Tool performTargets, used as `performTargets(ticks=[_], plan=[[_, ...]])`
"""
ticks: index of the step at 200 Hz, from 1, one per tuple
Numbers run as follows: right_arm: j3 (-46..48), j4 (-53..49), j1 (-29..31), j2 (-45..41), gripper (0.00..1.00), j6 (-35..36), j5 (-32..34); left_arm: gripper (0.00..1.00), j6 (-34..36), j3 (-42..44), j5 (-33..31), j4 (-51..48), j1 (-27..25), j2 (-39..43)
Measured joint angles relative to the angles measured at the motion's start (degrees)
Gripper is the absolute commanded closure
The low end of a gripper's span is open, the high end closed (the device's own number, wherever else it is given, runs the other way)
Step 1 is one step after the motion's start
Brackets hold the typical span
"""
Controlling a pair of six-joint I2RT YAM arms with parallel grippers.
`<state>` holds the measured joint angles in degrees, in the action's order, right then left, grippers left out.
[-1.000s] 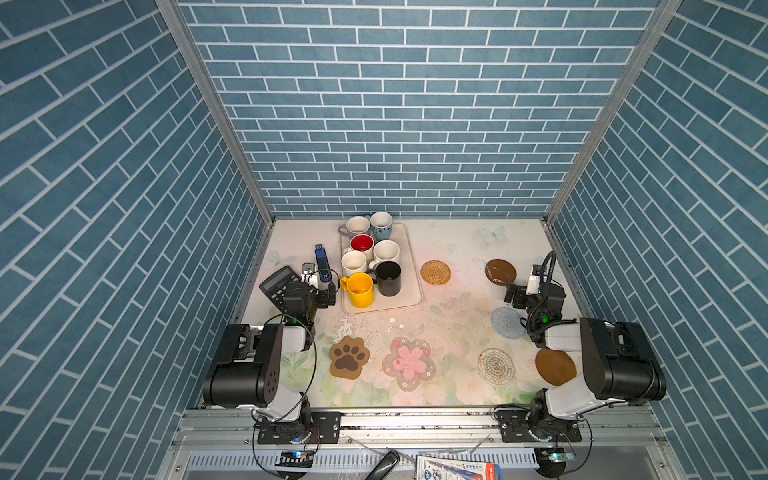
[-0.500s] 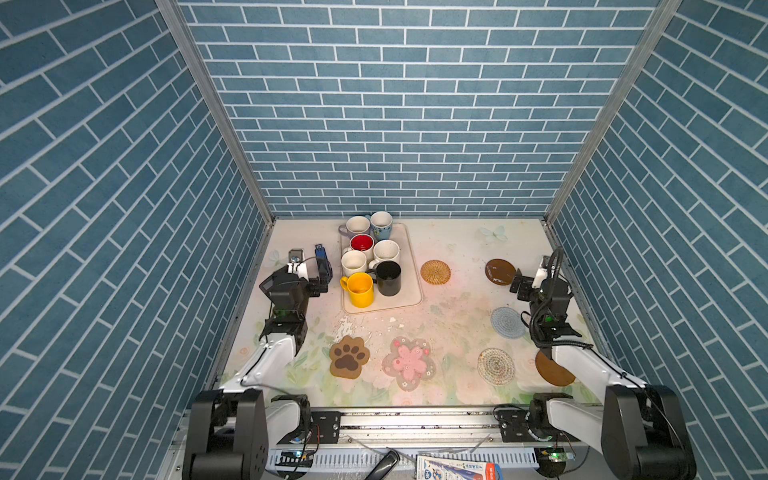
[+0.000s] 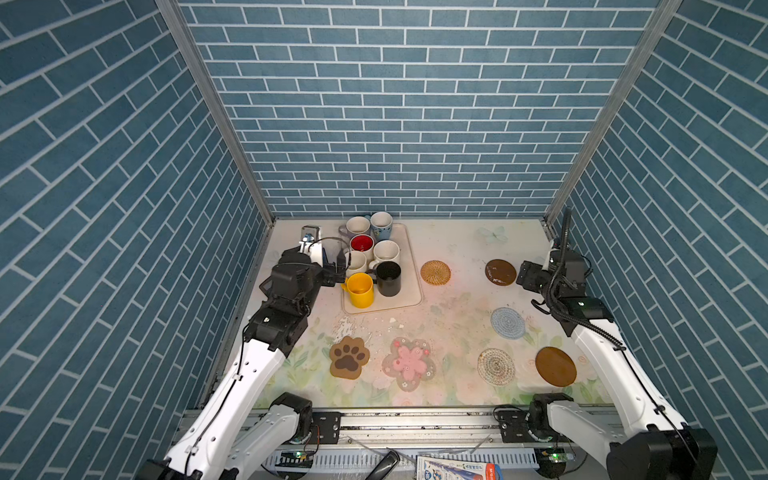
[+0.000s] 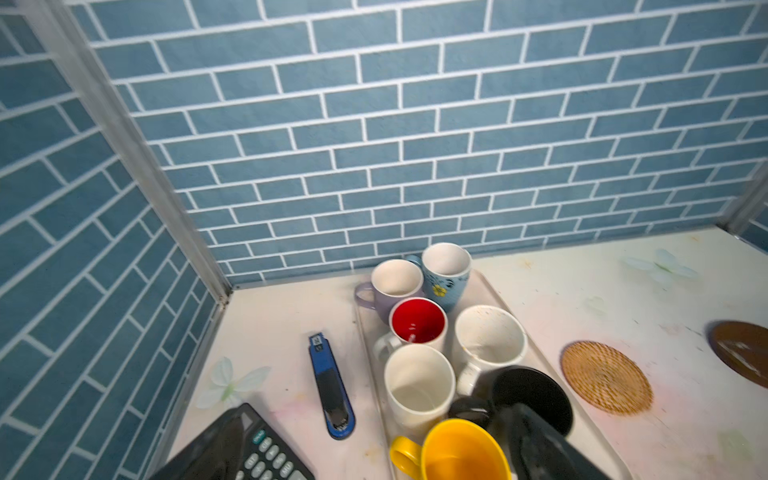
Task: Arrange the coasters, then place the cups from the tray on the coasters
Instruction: 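Raise the left gripper over the mugs while the right reaches the rattan coaster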
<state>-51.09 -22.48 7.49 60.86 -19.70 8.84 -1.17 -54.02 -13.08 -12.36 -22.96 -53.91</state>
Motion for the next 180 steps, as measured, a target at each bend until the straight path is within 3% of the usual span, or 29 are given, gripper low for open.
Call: performTargets(ticks=[37,77,90,117,180], plan=[[-3.54,-4.26,3.74,8.15,0.55,-1.95,-7.43,0.01,-4.11,-4.37,-5.18,-1.22,-7.91,-8.61],[-8.7,-2.91,8.24,19.65,0.61,-3.67,-14.47,0.01,-8.74,-6.19,-12.22,3.21,-11.61,-19.37],[-10.91,-1.68,9.57,24.06,0.68,-4.17,-16.83,0.01,-10.95,-7.17,-15.56,4.92,-12.52,-22.8],[-16.87,0.98,11.67,33.68,1.0,-5.35,-21.53,0.01,-12.52,-9.42,-13.75,9.79,-12.79,-28.11],[-32.65,5.68,12.87,54.07,1.0,-7.1,-31.82,0.01,-13.16,-11.23,-7.8,18.95,-13.03,-38.1]])
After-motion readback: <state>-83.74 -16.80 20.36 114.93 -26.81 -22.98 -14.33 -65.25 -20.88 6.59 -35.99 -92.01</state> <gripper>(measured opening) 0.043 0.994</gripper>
